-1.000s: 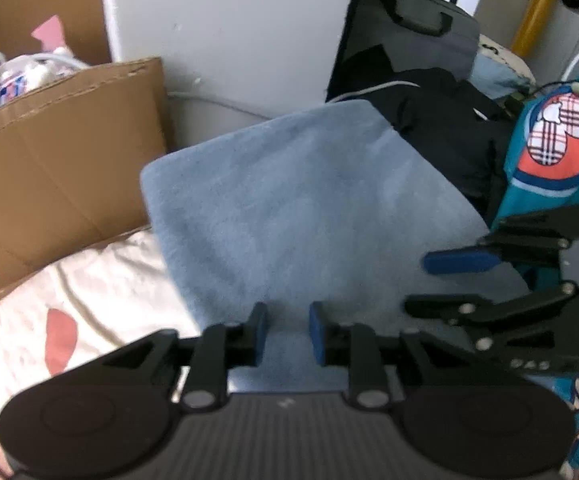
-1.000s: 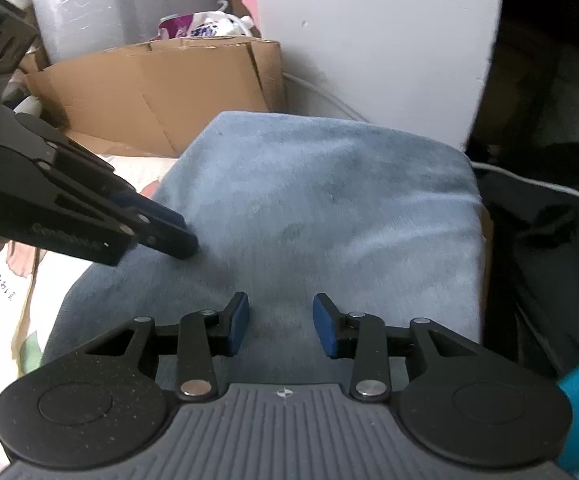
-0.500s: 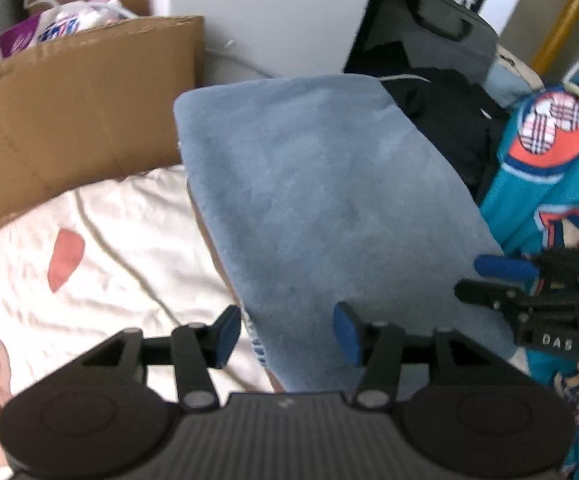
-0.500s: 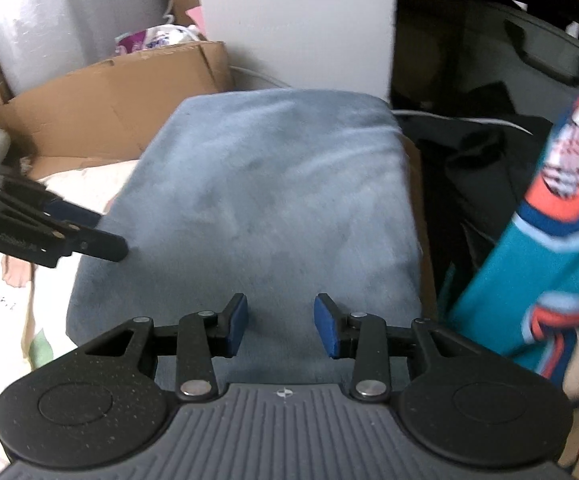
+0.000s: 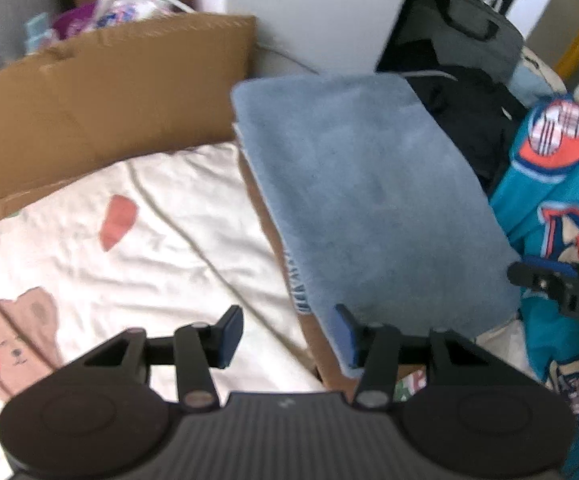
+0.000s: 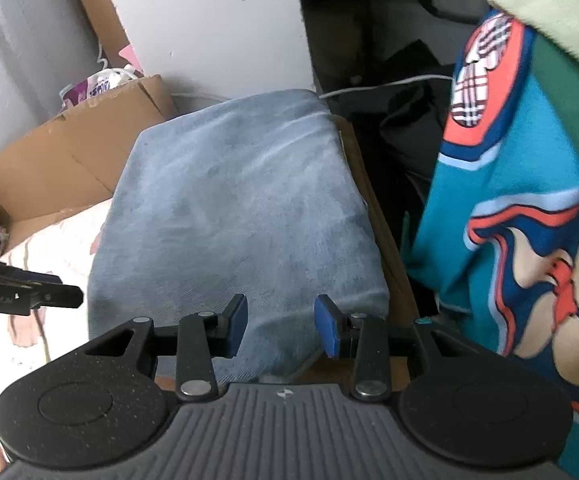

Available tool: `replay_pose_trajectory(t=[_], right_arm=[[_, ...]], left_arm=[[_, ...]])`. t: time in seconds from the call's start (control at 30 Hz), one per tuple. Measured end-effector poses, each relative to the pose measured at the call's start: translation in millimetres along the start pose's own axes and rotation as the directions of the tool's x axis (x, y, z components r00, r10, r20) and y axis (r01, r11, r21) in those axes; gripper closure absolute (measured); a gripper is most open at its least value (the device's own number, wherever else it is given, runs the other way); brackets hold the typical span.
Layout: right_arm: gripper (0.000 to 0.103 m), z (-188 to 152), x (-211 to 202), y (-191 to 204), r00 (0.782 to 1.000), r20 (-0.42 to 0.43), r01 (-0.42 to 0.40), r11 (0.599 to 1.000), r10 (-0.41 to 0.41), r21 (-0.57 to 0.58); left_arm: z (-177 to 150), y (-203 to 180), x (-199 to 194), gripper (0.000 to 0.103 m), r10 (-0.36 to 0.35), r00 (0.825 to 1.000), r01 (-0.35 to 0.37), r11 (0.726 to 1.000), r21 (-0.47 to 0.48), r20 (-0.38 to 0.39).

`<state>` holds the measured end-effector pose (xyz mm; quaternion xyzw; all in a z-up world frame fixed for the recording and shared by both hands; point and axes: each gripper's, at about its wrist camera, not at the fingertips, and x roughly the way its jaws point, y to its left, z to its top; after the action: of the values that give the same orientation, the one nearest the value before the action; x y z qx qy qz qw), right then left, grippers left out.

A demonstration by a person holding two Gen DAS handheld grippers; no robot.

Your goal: Fold clothes

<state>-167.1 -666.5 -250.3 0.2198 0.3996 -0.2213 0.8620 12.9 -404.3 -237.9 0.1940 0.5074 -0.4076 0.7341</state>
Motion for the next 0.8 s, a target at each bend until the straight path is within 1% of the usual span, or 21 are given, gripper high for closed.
replay_pose_trajectory(t=[0.03,0.07,0.1,0.13,0.17,0.2,0.23,0.27,0.3,0.4,0.47,0.5,0.6,0.7,0.8], right_arm=[[0.059,2,-6,2,1.000,-0.001,-0.001,1.000,0.001,-0.003],[0.055,4,-11,3,1.000,-0.001,-0.002,1.000,0.002,-0.006],[0.048,7,-17,5,1.000,0.000,-0.003,1.000,0.003,-0.007],[0.044,10,-23,7,1.000,0.001,-0.003,1.000,0.003,-0.008],[0.033,12,-29,8,1.000,0.001,-0.006,1.000,0.006,-0.003],[0.024,15,-34,8,1.000,0.001,-0.009,1.000,0.009,0.006],[0.021,18,-40,9,1.000,0.001,-0.012,1.000,0.011,0.016],[0.016,20,-45,10,1.000,-0.002,-0.014,1.000,0.014,0.026],[0.014,22,-50,11,1.000,-0.009,-0.015,0.999,0.015,0.036],[0.010,28,-65,17,1.000,-0.024,-0.010,0.998,0.012,0.056],[0.009,31,-77,20,0.999,-0.032,-0.008,0.997,0.010,0.074],[0.009,33,-82,21,0.999,-0.040,-0.017,0.996,0.020,0.087],[0.007,39,-100,24,0.996,-0.063,-0.054,0.990,0.062,0.129],[0.006,45,-119,27,0.994,-0.076,-0.069,0.986,0.081,0.151],[0.003,52,-139,33,0.995,-0.065,-0.068,0.988,0.077,0.136]], left_arm=[[3,2,-10,0.040,0.005,1.000,-0.005,1.000,-0.009,0.003],[6,4,-20,0.033,0.013,1.000,-0.013,1.000,-0.013,0.010],[9,5,-30,0.029,0.022,1.000,-0.021,1.000,-0.017,0.017],[12,6,-40,0.022,0.029,0.999,-0.028,0.999,-0.020,0.025],[13,7,-49,0.015,0.034,0.999,-0.034,0.999,-0.022,0.030],[15,8,-58,0.012,0.043,0.999,-0.042,0.999,-0.025,0.032],[18,8,-66,0.009,0.050,0.998,-0.050,0.998,-0.027,0.029],[20,9,-73,0.009,0.057,0.998,-0.056,0.998,-0.027,0.027],[20,8,-81,0.009,0.060,0.998,-0.060,0.998,-0.027,0.019],[22,9,-106,0.009,0.061,0.998,-0.060,0.998,-0.031,0.012],[21,9,-124,0.003,0.066,0.998,-0.065,0.997,-0.038,0.017],[21,10,-133,0.002,0.068,0.998,-0.067,0.997,-0.044,0.019],[22,11,-158,0.002,0.068,0.998,-0.068,0.997,-0.031,0.014],[22,11,-187,0.001,0.082,0.996,-0.083,0.997,0.006,0.030],[21,18,-209,0.001,0.106,0.994,-0.105,0.994,-0.025,0.037]])
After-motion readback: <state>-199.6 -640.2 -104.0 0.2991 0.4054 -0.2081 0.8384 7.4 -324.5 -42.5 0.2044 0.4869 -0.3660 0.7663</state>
